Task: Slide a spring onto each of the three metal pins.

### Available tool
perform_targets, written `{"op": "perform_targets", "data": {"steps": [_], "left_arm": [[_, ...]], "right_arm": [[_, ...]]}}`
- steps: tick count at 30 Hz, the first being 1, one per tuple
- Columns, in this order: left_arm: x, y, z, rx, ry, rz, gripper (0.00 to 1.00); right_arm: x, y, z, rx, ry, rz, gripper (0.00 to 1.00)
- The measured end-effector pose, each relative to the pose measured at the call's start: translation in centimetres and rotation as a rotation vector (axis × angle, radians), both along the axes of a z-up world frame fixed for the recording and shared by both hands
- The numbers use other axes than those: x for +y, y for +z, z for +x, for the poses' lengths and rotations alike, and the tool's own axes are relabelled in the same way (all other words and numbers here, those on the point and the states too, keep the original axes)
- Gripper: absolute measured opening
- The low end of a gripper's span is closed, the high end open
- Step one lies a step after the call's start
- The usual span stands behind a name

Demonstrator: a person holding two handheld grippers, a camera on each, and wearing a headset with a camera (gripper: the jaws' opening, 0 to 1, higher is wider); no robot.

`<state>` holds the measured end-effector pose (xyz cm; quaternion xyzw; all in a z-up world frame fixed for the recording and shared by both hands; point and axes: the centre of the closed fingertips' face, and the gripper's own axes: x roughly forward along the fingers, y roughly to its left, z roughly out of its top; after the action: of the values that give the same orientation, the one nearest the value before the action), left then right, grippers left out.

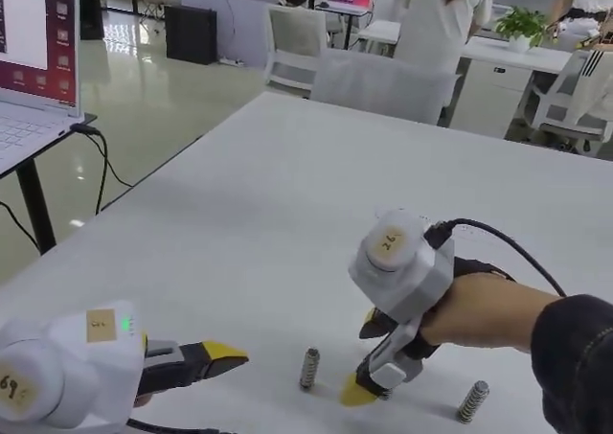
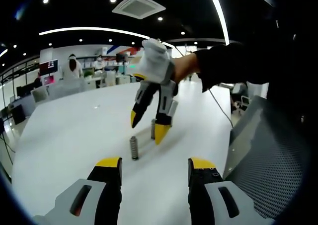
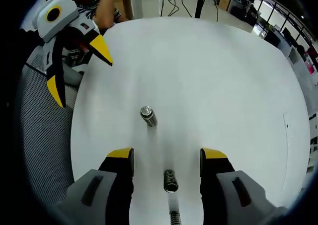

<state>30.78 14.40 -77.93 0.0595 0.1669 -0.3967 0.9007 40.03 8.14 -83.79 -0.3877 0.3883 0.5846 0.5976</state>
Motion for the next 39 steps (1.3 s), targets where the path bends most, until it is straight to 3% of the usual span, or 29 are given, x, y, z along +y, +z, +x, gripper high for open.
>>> {"op": "perform_targets", "data": {"steps": [5,28,39], "left_arm": [[0.1,0.0,0.1,0.004,0.001,0.002,0.48],[-0.1,-0.1,0.7,0.017,-0.013,0.019,0.49],[-0.2,-0.1,1.1,0.016,-0.013,0.021,0.49]], "right_arm": [[-0.8,0.3,0.4,0.008,-0.046,0.05,0.56],[-4.8,1.9,1.4,-0.047,-0.185,0.195,0.72],[-7.3,2.5,1.6,-0.07,-0.258,0.25,0.75]]}}
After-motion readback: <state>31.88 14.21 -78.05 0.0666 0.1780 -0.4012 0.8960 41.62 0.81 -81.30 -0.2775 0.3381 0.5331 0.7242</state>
